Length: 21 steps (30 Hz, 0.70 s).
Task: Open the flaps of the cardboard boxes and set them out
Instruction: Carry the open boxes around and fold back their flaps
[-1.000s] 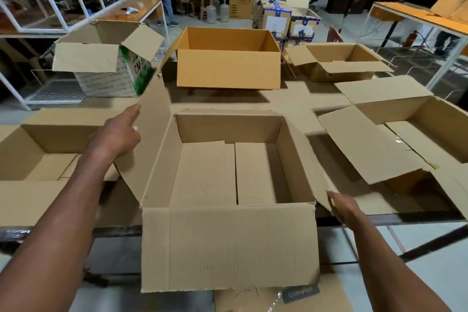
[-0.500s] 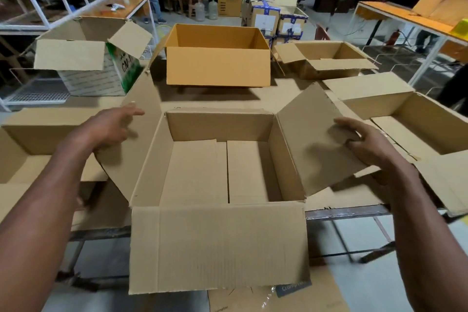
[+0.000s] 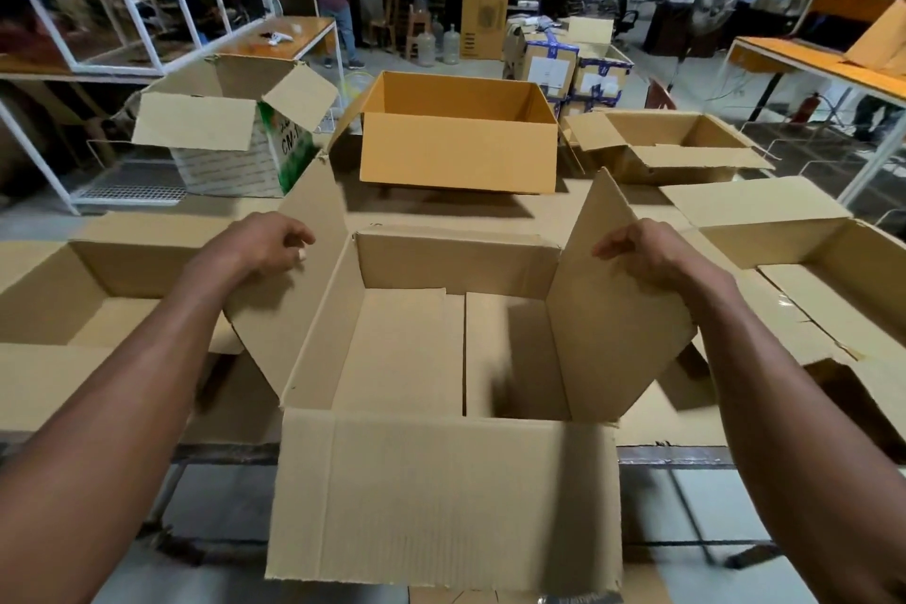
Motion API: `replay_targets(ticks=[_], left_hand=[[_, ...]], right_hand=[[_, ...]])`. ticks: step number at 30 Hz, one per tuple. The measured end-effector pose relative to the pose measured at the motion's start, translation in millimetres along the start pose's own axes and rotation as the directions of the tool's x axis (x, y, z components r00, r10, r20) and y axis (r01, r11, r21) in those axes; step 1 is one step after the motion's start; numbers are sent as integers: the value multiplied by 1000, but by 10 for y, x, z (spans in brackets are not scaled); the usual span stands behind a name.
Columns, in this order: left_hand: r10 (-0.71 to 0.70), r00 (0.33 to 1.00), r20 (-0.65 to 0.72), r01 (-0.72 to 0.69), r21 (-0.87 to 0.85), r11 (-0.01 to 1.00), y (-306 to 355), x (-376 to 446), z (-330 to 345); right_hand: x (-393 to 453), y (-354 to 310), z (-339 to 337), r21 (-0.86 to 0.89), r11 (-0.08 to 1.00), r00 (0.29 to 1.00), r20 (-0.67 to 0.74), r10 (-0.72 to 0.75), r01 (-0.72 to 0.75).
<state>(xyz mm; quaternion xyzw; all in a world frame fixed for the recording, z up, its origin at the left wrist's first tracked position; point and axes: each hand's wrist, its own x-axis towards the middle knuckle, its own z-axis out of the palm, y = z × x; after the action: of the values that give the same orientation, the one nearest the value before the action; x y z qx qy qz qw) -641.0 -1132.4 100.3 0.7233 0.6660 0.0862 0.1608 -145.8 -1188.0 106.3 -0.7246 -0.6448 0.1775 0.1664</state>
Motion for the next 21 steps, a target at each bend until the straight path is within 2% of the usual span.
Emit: replay_targets(ticks=[5,8,11,16,21], left_hand=[[-17,999,-29,17,-7,1000,36,-38,49],[-26,999,-18,27,48,998,16,-85,46],[-4,997,-71,6,30,1000,61,-228,25],[71,986,-149,-82,-69,994,99,-515,44],[235,951,-201,-259,-105,960,21,-767,-16]], right_hand=[[-29,20,43,-73,996,997,-66,45,-50],[-124,42,24,-113,993,998,-57,16,-23],[-312,59,41,-143,990,994,-105,-14,-1],[-738,32,182,-175,984,982,-187,-18,-16],[-1554,-44,392,-114,975,934,-326,147,-193]])
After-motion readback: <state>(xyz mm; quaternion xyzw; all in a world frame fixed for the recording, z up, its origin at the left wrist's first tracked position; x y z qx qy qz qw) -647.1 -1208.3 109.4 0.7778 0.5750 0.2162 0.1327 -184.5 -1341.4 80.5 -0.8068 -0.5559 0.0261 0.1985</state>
